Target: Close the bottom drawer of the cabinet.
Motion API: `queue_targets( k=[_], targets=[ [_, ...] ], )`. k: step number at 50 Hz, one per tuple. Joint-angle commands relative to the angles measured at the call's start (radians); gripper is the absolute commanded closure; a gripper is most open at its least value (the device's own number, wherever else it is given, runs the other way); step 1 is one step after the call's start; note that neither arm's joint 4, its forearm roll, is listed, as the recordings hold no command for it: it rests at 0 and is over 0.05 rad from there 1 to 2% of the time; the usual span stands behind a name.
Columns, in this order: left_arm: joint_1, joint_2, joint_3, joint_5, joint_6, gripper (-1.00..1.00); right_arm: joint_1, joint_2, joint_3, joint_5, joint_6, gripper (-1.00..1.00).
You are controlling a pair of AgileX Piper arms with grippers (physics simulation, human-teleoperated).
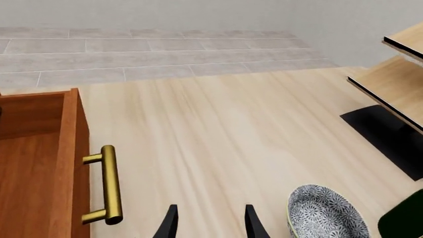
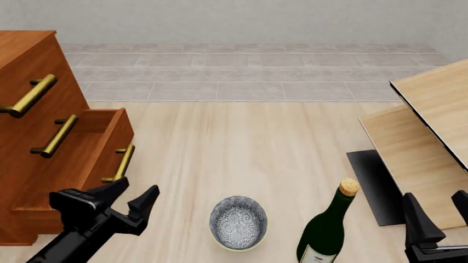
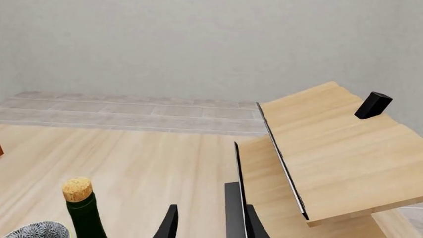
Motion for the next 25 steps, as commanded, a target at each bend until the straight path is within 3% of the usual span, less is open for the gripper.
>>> queue_targets(
  k=[1, 9, 25],
  targets=[
    [-0.011, 0.259, -0.047, -0.146, -0.049, -1.0, -0.002, 0.004, 0.001, -0.003, 0.0, -1.0],
    [0.015, 0.358, -0.087, -0.179, -0.068, -1.0, 0.0, 0.009, 0.0, -0.006, 0.004, -1.0],
    [0.161, 0.52, -0.183, -0.191, -0.019, -1.0, 0.002, 0.012, 0.0, -0.007, 0.009, -1.0]
  ],
)
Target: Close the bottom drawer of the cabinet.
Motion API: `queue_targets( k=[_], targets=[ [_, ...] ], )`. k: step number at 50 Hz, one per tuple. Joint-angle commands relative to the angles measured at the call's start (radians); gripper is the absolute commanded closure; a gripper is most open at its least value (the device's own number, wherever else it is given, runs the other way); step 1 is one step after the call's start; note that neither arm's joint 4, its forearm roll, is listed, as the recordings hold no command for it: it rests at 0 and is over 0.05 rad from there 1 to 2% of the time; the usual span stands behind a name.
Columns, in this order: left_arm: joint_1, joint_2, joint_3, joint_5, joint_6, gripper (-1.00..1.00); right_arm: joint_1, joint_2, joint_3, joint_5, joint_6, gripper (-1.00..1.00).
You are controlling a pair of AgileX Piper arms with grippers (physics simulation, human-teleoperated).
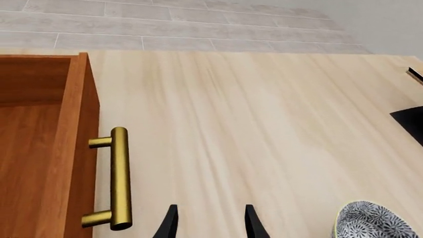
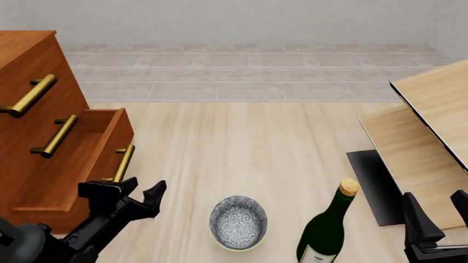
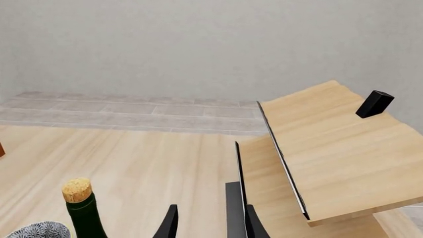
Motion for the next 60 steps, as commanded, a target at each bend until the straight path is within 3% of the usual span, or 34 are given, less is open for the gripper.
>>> queue_targets(
  k=[1, 15, 28, 60],
  targets=[
    [0.087, 0.101, -0.057, -0.011, 0.023, -1.0, 0.0, 0.0, 0.0, 0.001, 0.002, -1.0],
    [0.159, 0.158, -0.085, -0.009, 0.048, -1.0, 0.003, 0.008, 0.0, -0.007, 0.003, -1.0],
    [0.251, 0.178, -0.103, 0.001, 0.114, -1.0, 0.005, 0.013, 0.0, -0.012, 0.003, -1.0],
    [0.395, 0.157, -0.113, -0.004, 0.202, -1.0, 0.009, 0.006, 0.0, -0.007, -0.002, -1.0]
  ],
)
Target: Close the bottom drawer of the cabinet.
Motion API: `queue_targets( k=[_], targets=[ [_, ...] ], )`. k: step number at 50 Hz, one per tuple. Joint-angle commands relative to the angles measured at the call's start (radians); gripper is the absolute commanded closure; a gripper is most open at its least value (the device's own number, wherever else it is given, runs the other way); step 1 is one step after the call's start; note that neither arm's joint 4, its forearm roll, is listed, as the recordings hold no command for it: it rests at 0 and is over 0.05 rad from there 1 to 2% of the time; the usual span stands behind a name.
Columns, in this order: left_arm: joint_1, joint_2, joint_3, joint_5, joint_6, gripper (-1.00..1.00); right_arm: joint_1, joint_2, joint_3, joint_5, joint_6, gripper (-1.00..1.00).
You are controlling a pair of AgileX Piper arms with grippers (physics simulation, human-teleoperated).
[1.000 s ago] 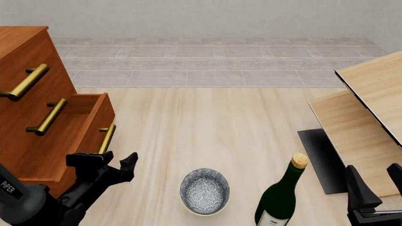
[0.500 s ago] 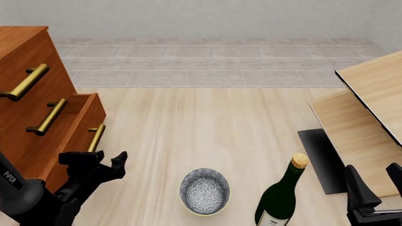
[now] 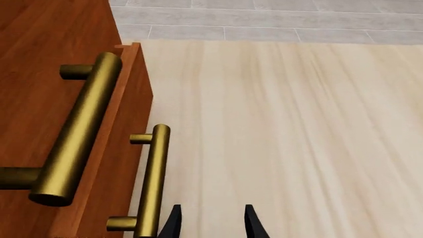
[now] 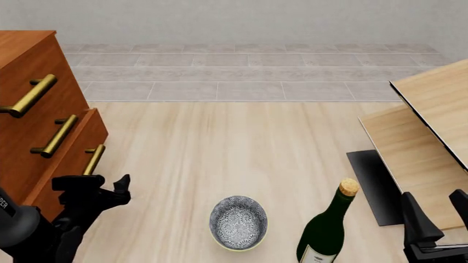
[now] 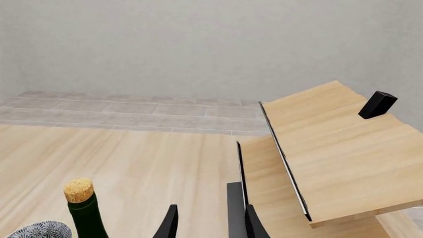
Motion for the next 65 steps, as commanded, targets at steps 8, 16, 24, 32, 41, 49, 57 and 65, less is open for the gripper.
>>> queue_targets(
  k=[8, 16, 24, 32, 41, 49, 57, 65],
  targets=[
    [0.077, 0.0, -0.023, -0.017, 0.057, -1.0, 0.0, -0.007, -0.001, 0.006, -0.003, -1.0],
    [0.091, 0.003, -0.024, -0.021, 0.076, -1.0, -0.001, -0.012, 0.0, 0.01, -0.003, -1.0],
    [0.104, 0.011, -0.021, -0.033, 0.1, -1.0, -0.001, -0.017, -0.001, 0.016, -0.004, -1.0],
    [0.118, 0.025, -0.026, -0.039, 0.12, -1.0, -0.001, -0.015, 0.0, 0.012, -0.004, -1.0],
    [0.128, 0.02, -0.031, -0.036, 0.14, -1.0, -0.001, -0.017, 0.0, 0.014, -0.005, -1.0],
    [0.145, 0.028, -0.036, -0.039, 0.163, -1.0, -0.001, -0.015, 0.0, 0.011, -0.006, -1.0],
    [0.162, 0.026, -0.041, -0.038, 0.18, -1.0, -0.002, -0.017, 0.0, 0.014, -0.006, -1.0],
    [0.163, 0.016, -0.035, -0.038, 0.184, -1.0, -0.002, -0.021, 0.0, 0.017, -0.008, -1.0]
  ],
)
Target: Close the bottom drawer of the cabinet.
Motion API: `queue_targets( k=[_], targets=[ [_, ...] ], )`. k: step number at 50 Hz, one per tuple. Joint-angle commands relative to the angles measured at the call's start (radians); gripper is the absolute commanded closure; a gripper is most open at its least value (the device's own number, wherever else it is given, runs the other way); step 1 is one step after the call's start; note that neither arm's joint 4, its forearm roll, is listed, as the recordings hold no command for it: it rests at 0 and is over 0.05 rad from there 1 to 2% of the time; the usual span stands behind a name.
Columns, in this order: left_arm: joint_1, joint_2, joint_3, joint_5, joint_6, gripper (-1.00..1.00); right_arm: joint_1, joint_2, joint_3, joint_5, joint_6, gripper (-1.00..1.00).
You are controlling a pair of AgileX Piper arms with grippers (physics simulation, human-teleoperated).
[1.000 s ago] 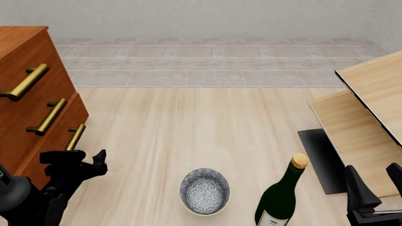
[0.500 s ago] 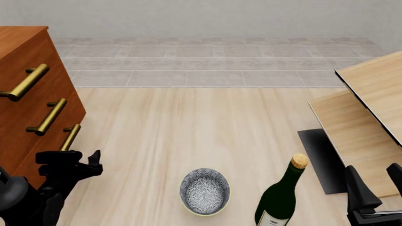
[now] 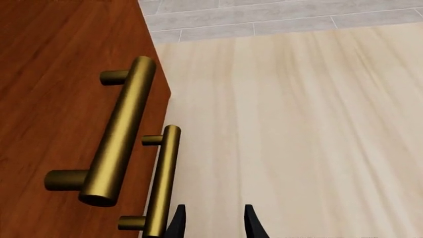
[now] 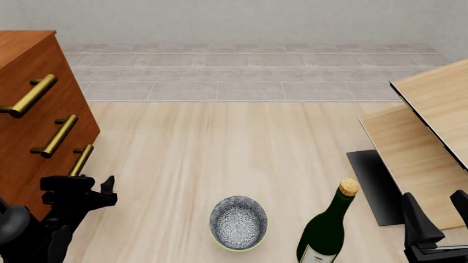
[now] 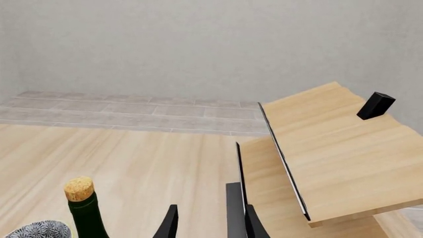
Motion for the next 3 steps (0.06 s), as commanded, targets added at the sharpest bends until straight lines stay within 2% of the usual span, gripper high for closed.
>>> queue_targets(
  k=[1, 3],
  targets=[
    [0.039, -0.017, -0.023, -0.012, 0.024, -1.0, 0.0, -0.005, 0.0, 0.004, -0.001, -1.0],
    [0.039, -0.017, -0.023, -0.012, 0.024, -1.0, 0.001, -0.006, 0.0, 0.005, -0.001, -1.0]
  ],
)
